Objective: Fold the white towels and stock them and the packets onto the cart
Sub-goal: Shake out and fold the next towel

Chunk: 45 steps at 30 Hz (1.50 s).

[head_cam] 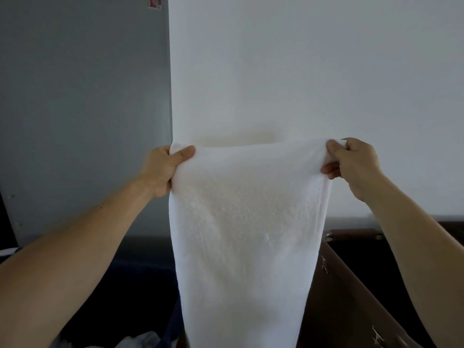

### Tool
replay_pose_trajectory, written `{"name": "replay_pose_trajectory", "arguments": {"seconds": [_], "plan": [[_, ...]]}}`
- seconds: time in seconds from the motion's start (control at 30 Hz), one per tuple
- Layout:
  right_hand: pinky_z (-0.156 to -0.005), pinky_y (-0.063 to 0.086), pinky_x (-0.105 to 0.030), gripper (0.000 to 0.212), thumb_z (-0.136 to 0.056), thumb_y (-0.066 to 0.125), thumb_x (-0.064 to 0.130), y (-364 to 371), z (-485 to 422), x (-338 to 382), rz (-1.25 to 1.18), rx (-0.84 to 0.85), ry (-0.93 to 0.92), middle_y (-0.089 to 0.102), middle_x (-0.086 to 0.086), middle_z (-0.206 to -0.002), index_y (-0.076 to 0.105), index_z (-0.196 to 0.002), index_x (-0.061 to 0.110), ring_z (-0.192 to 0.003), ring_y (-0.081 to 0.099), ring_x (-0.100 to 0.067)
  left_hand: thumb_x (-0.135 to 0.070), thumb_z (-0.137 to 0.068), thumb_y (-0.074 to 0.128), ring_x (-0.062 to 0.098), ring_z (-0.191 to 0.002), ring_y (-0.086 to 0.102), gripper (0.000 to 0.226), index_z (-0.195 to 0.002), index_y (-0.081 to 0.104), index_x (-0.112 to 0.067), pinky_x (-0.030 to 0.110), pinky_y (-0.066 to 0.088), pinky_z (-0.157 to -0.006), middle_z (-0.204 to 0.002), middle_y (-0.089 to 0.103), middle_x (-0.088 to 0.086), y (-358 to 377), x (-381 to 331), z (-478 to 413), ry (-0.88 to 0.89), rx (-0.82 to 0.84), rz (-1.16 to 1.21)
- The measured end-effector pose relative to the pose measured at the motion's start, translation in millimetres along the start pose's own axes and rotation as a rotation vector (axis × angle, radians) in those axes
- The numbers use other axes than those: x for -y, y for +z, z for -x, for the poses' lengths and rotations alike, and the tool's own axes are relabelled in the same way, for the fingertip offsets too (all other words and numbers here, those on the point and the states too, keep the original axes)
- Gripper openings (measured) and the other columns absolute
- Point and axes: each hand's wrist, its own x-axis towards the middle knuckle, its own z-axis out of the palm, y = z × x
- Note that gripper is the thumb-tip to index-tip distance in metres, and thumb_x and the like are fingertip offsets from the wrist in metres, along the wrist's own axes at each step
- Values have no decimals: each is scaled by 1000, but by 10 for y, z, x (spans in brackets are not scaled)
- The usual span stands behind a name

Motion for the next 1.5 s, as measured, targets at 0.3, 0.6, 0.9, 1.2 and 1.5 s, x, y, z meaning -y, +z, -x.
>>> {"name": "replay_pose_trajectory", "arguments": {"seconds": [0.3, 0.6, 0.9, 1.2, 1.5], "plan": [[-70, 53, -45, 36, -79, 83, 23, -169, 21, 11, 134, 73, -82, 67, -18, -71, 64, -93, -4, -61, 58, -27, -24, -88, 68, 14, -79, 72, 16, -96, 70, -10, 27, 60, -74, -89, 77, 0, -128, -49, -106, 104, 87, 22], [-76, 56, -52, 10, -88, 74, 20, -170, 12, -76, 65, -28, -66, 67, -9, -69, 65, -83, 17, -67, 64, -31, -36, -63, 78, 15, -90, 72, 60, -113, 68, -6, 27, 59, -72, -108, 74, 5, -250, -126, -129, -31, 289, -92], [-66, 58, -47, 14, -91, 70, 16, -82, 2, -61, 59, -66, -83, 65, -13, -71, 59, -82, 16, -57, 66, -24, -18, -92, 66, -2, -45, 48, 8, -85, 65, -16, 8, 36, -44, -53, 60, -19, -52, -193, -77, 219, 116, -385], [-69, 57, -51, 14, -90, 72, 19, -280, 12, 27, 56, -114, -106, 65, -9, -65, 61, -81, 20, -65, 66, -37, -44, -63, 80, 7, -70, 55, 33, -87, 77, -21, 17, 21, -40, -98, 72, 0, -206, -418, -40, 90, 231, -318], [-71, 59, -53, 13, -91, 69, 15, -84, -77, -109, 72, -92, -76, 64, -9, -65, 59, -82, 16, -62, 65, -32, -25, -80, 77, 12, -62, 57, 31, -106, 70, -10, 19, 50, -43, -92, 69, 2, -95, -160, -290, -33, 116, -302]]}}
